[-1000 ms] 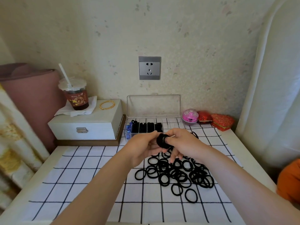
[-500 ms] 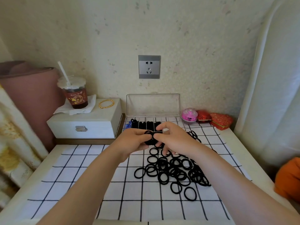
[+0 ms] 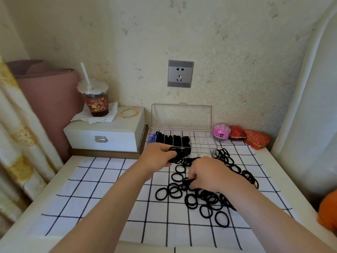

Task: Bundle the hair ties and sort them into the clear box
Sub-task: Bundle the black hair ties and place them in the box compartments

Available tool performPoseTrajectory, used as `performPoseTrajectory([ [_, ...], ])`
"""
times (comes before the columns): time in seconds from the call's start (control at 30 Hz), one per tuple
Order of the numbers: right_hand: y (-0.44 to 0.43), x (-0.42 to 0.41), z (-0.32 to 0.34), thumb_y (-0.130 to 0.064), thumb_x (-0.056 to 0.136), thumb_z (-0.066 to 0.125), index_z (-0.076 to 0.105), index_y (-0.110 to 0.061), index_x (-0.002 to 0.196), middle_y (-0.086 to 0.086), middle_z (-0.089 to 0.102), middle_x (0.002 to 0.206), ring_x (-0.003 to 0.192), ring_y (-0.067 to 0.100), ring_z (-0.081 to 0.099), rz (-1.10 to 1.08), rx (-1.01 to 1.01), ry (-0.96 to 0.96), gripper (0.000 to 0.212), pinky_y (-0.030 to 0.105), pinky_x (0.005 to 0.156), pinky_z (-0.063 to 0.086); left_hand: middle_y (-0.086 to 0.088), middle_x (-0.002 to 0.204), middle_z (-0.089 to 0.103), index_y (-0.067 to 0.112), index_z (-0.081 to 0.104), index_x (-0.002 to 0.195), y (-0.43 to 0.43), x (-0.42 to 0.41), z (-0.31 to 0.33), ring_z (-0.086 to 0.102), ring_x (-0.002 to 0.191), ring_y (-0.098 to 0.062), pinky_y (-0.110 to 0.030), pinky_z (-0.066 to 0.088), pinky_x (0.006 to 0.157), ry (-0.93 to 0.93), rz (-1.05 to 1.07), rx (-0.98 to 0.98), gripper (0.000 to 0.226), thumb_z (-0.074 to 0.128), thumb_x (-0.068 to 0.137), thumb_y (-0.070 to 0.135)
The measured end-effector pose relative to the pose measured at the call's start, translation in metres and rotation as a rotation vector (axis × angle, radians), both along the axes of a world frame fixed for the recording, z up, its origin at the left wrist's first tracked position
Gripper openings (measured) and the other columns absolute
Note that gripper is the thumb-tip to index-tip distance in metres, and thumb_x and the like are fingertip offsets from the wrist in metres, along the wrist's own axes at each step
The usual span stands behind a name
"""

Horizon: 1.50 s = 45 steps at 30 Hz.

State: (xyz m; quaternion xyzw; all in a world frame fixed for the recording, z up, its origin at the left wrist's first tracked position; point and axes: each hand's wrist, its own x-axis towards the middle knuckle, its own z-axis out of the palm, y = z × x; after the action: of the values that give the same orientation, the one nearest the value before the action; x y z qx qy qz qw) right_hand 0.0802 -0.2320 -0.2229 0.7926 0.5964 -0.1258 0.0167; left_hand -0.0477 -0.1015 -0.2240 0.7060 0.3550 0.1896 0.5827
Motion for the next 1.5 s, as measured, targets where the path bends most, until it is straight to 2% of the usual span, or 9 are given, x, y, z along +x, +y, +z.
performPoseTrajectory([
  [0.17,-0.001,0.007,-0.005,-0.039,0.084,0.069,0.076,-0.028,0.088,-0.009,0.07,0.088,0.079,0.009,0.063,-0.041,0.119,0.103,0.014,0.032,0.075,0.055,0.001,0.1,0.071,0.015,0.072,0.111,-0.002,-0.001,0.0,0.067,0.093,-0.009,-0.013,0.055,0.067,-0.005,0.007,0.011,0.019,0.063,0.094,0.014],
  [0.27,-0.006,0.012,0.003,-0.032,0.089,0.07,0.077,-0.025,0.089,0.002,0.075,0.078,0.061,0.013,0.069,-0.208,0.226,0.421,0.009,0.033,0.066,0.059,0.006,0.094,0.07,0.017,0.072,0.108,-0.001,-0.001,0.0,0.067,0.09,-0.007,-0.013,0.055,0.066,0.001,0.027,0.031,0.018,0.063,0.094,0.013],
  [0.5,-0.01,0.018,0.026,-0.009,0.097,0.062,0.071,-0.006,0.1,0.017,0.073,0.085,0.064,0.026,0.067,-0.364,0.42,1.172,0.01,0.025,0.049,0.054,-0.004,0.102,0.074,0.016,0.073,0.11,-0.01,0.004,-0.004,0.071,0.095,-0.014,-0.022,0.059,0.078,-0.049,-0.024,-0.106,0.021,0.063,0.093,0.009],
  [0.6,-0.011,0.015,0.028,-0.012,0.096,0.064,0.071,-0.007,0.1,0.014,0.075,0.087,0.061,0.021,0.068,-0.372,0.429,1.182,0.01,0.025,0.049,0.054,-0.005,0.101,0.076,0.017,0.073,0.111,-0.017,0.008,-0.002,0.072,0.094,-0.013,-0.027,0.058,0.085,-0.129,-0.136,-0.247,0.021,0.063,0.094,0.011],
  [0.7,-0.008,0.012,0.027,-0.013,0.092,0.068,0.072,-0.008,0.097,0.015,0.076,0.082,0.06,0.022,0.071,-0.403,0.426,0.992,0.008,0.027,0.051,0.056,-0.006,0.098,0.076,0.015,0.073,0.11,-0.021,0.01,-0.001,0.072,0.085,-0.009,-0.023,0.058,0.08,-0.174,-0.186,-0.353,0.021,0.065,0.091,0.009],
  [0.9,-0.003,0.008,0.025,-0.02,0.089,0.066,0.071,-0.02,0.085,0.007,0.073,0.061,0.047,0.017,0.067,-0.455,0.454,0.706,0.007,0.024,0.048,0.053,-0.014,0.103,0.07,0.001,0.067,0.117,-0.022,0.011,0.001,0.07,0.095,-0.024,-0.033,0.058,0.084,-0.249,-0.184,-0.566,0.029,0.054,0.098,0.019],
  [1.07,-0.001,0.008,0.021,-0.026,0.086,0.067,0.071,-0.024,0.085,0.007,0.073,0.061,0.048,0.014,0.068,-0.441,0.426,0.62,0.004,0.025,0.05,0.057,-0.01,0.11,0.074,0.01,0.069,0.118,-0.023,0.011,-0.005,0.07,0.104,-0.019,-0.025,0.057,0.085,-0.146,-0.209,-0.371,0.024,0.058,0.096,0.009],
  [1.23,-0.008,0.015,0.026,-0.026,0.088,0.073,0.068,-0.015,0.105,0.014,0.075,0.093,0.061,0.018,0.07,-0.389,0.326,0.889,0.021,0.028,0.051,0.055,-0.009,0.105,0.075,0.008,0.07,0.116,-0.019,0.008,-0.005,0.072,0.095,-0.014,-0.02,0.057,0.077,-0.11,-0.188,-0.306,0.024,0.059,0.095,0.005],
  [1.5,-0.009,0.018,0.023,-0.03,0.088,0.074,0.072,-0.01,0.109,0.014,0.075,0.106,0.081,0.023,0.071,-0.498,0.334,1.241,0.029,0.032,0.064,0.059,-0.006,0.11,0.074,0.012,0.069,0.119,-0.019,0.006,0.003,0.071,0.101,-0.014,-0.021,0.056,0.08,-0.205,-0.267,-0.353,0.027,0.059,0.095,0.005],
])
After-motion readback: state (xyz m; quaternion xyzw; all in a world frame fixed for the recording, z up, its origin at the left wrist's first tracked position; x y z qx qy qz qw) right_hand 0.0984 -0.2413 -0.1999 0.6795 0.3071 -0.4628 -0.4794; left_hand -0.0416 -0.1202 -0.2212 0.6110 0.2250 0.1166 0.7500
